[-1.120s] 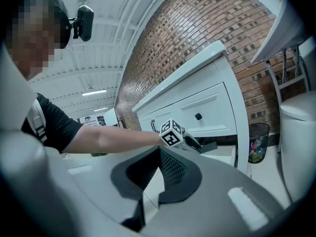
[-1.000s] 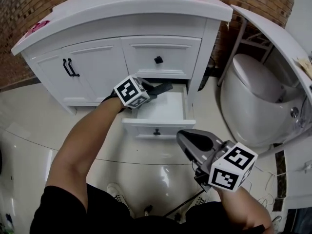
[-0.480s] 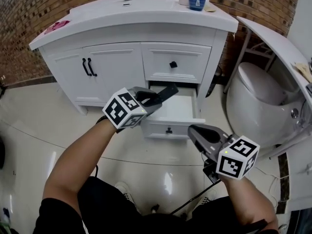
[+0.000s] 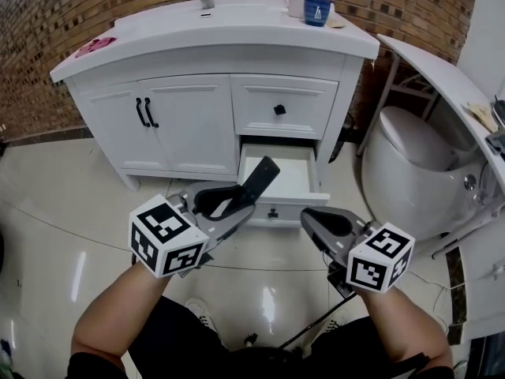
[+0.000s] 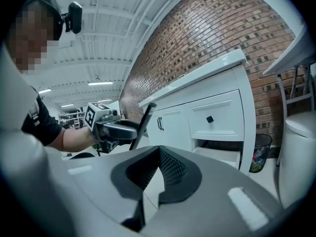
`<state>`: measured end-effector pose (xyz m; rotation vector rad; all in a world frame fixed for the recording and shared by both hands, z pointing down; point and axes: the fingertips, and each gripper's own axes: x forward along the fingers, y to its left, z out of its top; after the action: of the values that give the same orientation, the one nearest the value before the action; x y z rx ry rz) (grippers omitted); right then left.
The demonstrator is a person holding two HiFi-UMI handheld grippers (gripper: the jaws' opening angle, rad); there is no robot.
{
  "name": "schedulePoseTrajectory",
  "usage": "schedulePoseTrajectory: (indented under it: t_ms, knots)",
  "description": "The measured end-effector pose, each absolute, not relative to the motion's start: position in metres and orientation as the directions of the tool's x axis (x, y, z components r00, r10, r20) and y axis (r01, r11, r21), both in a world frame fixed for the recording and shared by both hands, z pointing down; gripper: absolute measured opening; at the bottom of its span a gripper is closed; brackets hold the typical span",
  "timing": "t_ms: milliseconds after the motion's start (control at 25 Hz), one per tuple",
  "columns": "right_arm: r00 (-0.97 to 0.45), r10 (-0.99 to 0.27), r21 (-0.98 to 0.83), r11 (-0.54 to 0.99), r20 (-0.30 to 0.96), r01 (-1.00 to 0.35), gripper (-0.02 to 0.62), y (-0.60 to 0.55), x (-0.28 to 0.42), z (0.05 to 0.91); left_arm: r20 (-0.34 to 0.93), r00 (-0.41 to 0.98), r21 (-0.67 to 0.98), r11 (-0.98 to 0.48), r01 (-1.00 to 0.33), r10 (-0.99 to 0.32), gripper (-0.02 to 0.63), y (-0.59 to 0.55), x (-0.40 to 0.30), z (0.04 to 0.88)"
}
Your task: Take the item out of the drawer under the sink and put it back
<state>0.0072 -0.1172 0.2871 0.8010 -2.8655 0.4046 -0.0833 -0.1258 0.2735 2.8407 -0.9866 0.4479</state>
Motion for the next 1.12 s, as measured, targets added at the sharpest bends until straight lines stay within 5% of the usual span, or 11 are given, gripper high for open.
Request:
schedulePoseTrajectory:
  t_ms: [1120]
  knots:
    - [-0.848, -0.495, -0.235, 0.815, 0.191, -0.529, 0.002, -0.107, 0.011, 0.284, 0.163, 0.756, 0.103, -0.751, -0.652, -0.634, 0.167, -0.087, -0.088, 0.287]
